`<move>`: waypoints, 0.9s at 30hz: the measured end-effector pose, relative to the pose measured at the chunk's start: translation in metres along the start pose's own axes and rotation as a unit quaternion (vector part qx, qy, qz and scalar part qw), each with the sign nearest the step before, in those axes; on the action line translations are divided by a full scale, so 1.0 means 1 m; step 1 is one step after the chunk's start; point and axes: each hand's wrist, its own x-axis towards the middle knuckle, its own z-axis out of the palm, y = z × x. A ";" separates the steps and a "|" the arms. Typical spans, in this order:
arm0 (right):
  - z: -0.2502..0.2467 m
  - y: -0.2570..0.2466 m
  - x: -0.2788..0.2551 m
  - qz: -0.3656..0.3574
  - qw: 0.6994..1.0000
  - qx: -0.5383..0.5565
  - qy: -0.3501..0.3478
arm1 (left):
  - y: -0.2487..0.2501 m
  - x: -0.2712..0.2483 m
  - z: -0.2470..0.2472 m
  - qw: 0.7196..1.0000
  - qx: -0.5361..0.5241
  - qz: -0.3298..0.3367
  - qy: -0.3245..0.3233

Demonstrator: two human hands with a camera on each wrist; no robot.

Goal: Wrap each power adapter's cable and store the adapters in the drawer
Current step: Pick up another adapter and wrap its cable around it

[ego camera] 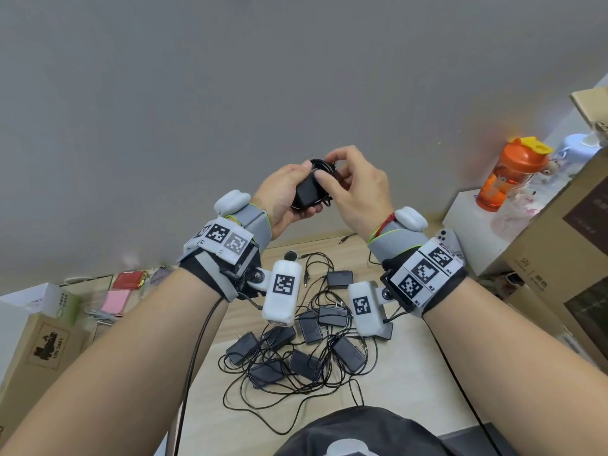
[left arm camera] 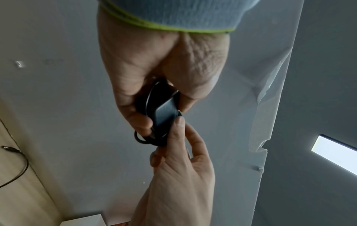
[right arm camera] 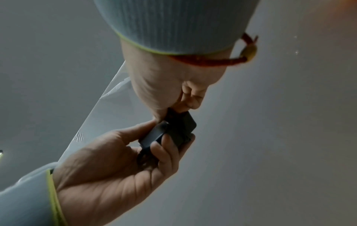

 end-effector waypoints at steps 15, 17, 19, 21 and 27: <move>-0.012 0.017 0.012 0.042 0.991 0.109 -0.069 | -0.002 0.002 -0.015 0.989 0.150 -0.011 -0.014; -0.012 0.019 0.012 0.061 0.990 0.117 -0.051 | -0.006 0.002 -0.016 0.986 0.164 -0.003 -0.027; -0.011 0.022 0.012 0.077 0.988 0.124 -0.045 | -0.008 0.003 -0.015 0.985 0.167 0.000 -0.035; -0.011 0.023 0.011 0.086 0.985 0.140 -0.058 | -0.009 0.004 -0.015 0.985 0.170 0.005 -0.028; -0.014 0.022 0.011 0.092 0.981 0.137 -0.100 | -0.014 0.004 -0.013 0.979 0.196 0.050 -0.019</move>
